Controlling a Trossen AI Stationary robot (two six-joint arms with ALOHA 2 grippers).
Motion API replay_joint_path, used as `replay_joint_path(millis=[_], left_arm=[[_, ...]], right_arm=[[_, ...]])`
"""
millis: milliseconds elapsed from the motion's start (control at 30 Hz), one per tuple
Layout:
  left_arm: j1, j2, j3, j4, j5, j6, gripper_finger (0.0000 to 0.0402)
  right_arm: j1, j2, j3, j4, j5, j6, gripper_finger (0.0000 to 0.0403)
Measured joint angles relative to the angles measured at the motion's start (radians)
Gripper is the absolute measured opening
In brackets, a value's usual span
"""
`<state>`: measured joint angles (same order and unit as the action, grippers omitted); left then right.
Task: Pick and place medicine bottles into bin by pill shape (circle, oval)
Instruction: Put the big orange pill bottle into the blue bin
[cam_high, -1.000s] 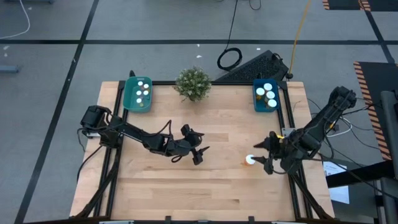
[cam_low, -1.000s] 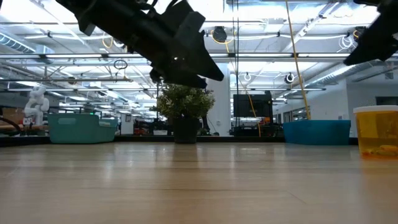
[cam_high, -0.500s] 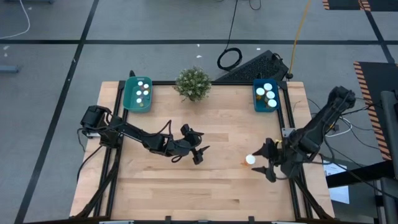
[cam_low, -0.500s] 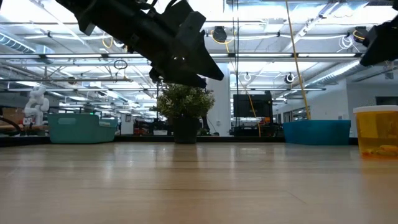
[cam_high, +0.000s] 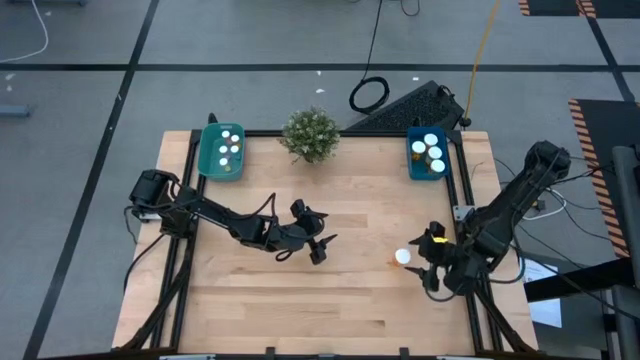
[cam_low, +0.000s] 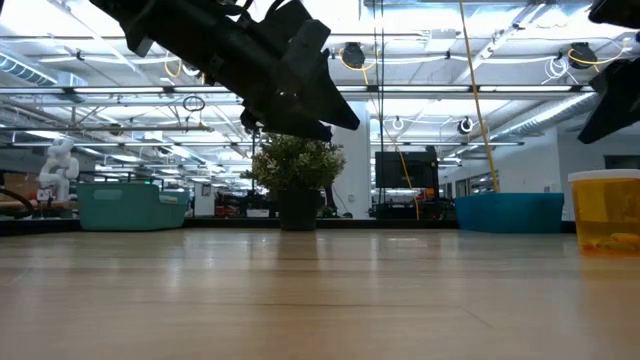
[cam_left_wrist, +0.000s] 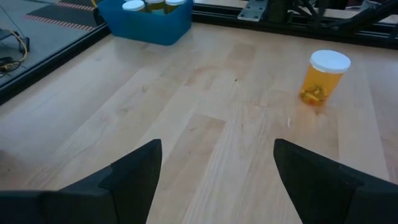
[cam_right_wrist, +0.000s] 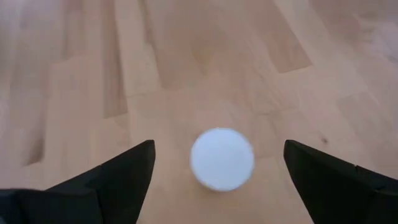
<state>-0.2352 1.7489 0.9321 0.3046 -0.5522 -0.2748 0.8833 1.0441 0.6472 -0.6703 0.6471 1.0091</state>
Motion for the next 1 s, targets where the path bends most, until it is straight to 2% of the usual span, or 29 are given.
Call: replay_joint_path(millis=[200,400,1000], left_arm=[[0.0,0.0,0.0,-0.001,0.0,0.002,0.031],[-0.002,0.0,0.0,-0.004,0.001,0.007,0.031],[-0.011,0.0,0.001,-0.01,0.002,0.01,0.031]], right_arm=[[-0.045,0.046,0.0,-0.005,0.004,0.008,0.0354],[-0.074,0.096,0.0,0.005,-0.071,0.033,0.0354],[-0.132,0.219,0.0,0.074,-0.073,0.026,0.0337]])
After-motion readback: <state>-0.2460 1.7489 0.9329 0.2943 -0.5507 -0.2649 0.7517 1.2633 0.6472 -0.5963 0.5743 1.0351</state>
